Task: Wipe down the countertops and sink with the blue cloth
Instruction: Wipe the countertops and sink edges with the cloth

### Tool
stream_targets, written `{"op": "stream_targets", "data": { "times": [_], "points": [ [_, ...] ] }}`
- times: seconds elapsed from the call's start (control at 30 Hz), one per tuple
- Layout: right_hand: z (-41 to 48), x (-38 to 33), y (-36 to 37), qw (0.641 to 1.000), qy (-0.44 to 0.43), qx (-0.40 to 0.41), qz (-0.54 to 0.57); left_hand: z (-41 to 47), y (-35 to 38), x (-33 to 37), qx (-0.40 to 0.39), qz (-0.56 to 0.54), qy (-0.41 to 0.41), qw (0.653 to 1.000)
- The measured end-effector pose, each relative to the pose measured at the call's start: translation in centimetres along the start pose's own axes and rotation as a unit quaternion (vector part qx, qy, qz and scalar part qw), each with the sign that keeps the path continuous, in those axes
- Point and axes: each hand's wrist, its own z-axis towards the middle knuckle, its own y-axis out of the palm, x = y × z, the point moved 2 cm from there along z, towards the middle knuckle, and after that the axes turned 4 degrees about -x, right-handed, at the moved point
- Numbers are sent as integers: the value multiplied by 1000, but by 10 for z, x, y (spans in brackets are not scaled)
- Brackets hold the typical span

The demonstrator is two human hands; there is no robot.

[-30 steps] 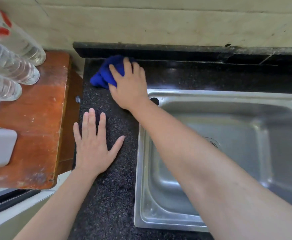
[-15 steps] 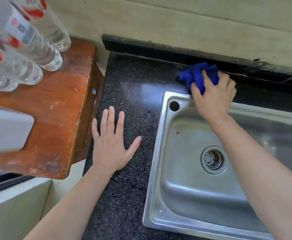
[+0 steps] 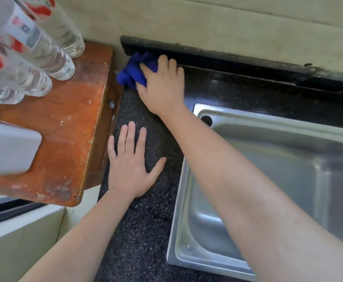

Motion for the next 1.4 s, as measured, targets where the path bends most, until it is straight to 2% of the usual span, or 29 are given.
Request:
{"op": "stream_targets", "data": {
  "times": [0.17,0.3,0.37,0.47,0.57,0.67,0.73,0.9,0.97,1.07,1.17,1.3,1.4],
  "points": [
    [-63,150,-12,994,106,16,-1,0,0,0,-6,9,-3,1000],
    [-125,275,-26,957,290,-9,7,0,1,-1,-7,3,-3,1000],
    [-138,294,-22,933,359,1,13,0,2,-1,-3,5,-4,1000],
    [-123,267,-11,911,408,5,55,-1,2,-3,1,6,-1,1000],
    [-98,202,-2,939,338,8,64,-1,0,-5,-2,-32,11,999],
    [-73,118,5,976,204,-23,69,-12,-6,-15,7,-171,-6,985],
    [-60,61,6,989,122,-42,75,-35,-12,-27,36,-222,-31,974],
    [-101,-35,18,992,-27,-86,91,-103,-15,-74,114,-211,-63,969],
    [-152,-49,17,988,-73,-85,103,-116,-13,-93,132,-205,-110,964],
    [-243,-42,12,979,-134,-114,106,-116,-11,-100,106,-201,-177,958],
    [-306,-11,5,973,-173,-140,53,-101,-11,-81,64,-187,-153,968],
    [-315,12,-4,967,-189,-172,-18,-92,-6,-51,18,-177,-98,979],
    [-282,4,-3,975,-114,-190,5,-102,-5,-49,-9,-172,-96,980]
  ]
}}
